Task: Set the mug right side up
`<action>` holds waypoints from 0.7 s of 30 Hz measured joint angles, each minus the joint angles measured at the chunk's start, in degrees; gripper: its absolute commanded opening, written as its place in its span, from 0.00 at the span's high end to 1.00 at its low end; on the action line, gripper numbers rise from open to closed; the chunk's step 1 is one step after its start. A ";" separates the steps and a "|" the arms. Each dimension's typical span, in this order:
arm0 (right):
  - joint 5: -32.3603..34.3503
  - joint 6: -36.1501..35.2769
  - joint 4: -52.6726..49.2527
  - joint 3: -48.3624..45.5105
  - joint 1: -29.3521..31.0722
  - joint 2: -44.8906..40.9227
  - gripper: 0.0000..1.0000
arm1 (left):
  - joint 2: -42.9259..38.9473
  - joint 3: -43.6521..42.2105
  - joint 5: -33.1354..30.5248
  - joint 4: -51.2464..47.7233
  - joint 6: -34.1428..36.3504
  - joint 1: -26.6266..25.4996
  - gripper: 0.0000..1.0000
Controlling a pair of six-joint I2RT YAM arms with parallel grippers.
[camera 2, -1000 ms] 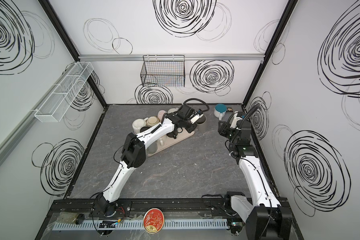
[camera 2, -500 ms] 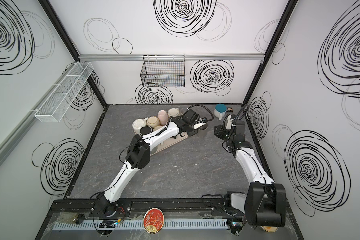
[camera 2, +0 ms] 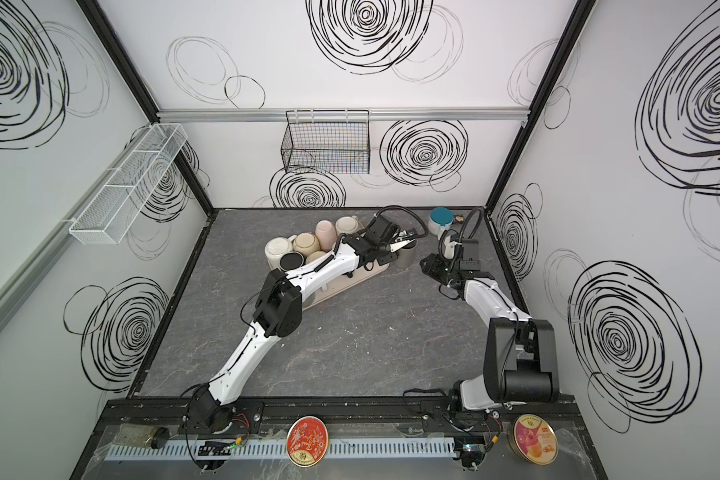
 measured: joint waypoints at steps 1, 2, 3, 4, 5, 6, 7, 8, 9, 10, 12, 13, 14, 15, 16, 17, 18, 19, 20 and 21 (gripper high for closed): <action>-0.11 0.00 0.04 0.15 0.00 0.57 0.50 | 0.00 0.02 -0.13 0.13 0.09 0.02 0.52; -0.28 0.00 0.04 0.39 0.00 1.42 0.51 | 0.00 0.04 -0.31 0.20 0.17 0.07 0.52; -0.48 0.00 0.20 0.66 0.00 2.43 0.51 | 0.00 0.04 -0.57 0.35 0.28 0.09 0.52; -0.66 0.00 0.50 0.76 0.00 3.28 0.51 | 0.00 0.04 -0.79 0.55 0.33 0.13 0.51; -0.90 0.00 0.72 0.87 0.00 4.26 0.52 | 0.02 0.04 -0.98 0.79 0.39 0.17 0.51; -1.11 0.00 1.09 0.94 0.02 5.20 0.52 | 0.02 0.04 -1.11 0.96 0.44 0.24 0.50; -1.40 0.00 1.51 1.05 0.07 6.19 0.52 | 0.07 0.04 -1.20 1.09 0.46 0.33 0.49; -1.62 0.00 1.79 1.31 0.11 7.26 0.53 | 0.11 0.04 -1.33 1.27 0.46 0.44 0.49; -1.86 0.00 2.03 1.84 0.31 8.52 0.56 | 0.20 0.04 -1.53 1.49 0.46 0.57 0.49; -2.01 -0.04 2.27 2.36 0.50 9.60 0.59 | 0.26 0.04 -1.68 1.73 0.46 0.70 0.49; -2.40 -0.46 2.78 4.28 1.05 12.35 0.64 | 0.44 0.04 -2.03 2.19 0.46 1.03 0.48; -2.51 -0.76 3.02 5.27 1.42 13.60 0.66 | 0.52 0.04 -2.12 2.43 0.44 1.18 0.48; -2.69 -1.11 3.34 6.56 1.99 15.08 0.68 | 0.61 0.04 -2.16 2.71 0.39 1.40 0.48; -2.89 -1.40 3.63 7.82 2.51 16.48 0.69 | 0.66 0.04 -2.16 3.02 0.28 1.60 0.48; -3.02 -1.73 3.96 9.05 2.95 17.84 0.69 | 0.74 0.04 -2.16 3.17 0.17 1.81 0.48; -3.13 -1.97 4.37 10.19 3.34 19.12 0.70 | 0.76 0.04 -2.16 3.45 0.02 2.03 0.48; -3.26 -2.12 4.74 11.32 3.74 20.41 0.70 | 0.81 0.04 -2.14 3.69 -0.09 2.29 0.47; -3.34 -2.21 4.98 12.20 4.07 21.46 0.70 | 0.83 0.04 -2.16 3.89 -0.17 2.56 0.47; -3.41 -2.27 5.14 13.07 4.44 22.43 0.70 | 0.85 0.04 -2.21 4.07 -0.20 2.82 0.47; -3.43 -2.34 5.20 13.90 4.81 23.26 0.71 | 0.87 0.04 -2.27 4.22 -0.20 3.08 0.46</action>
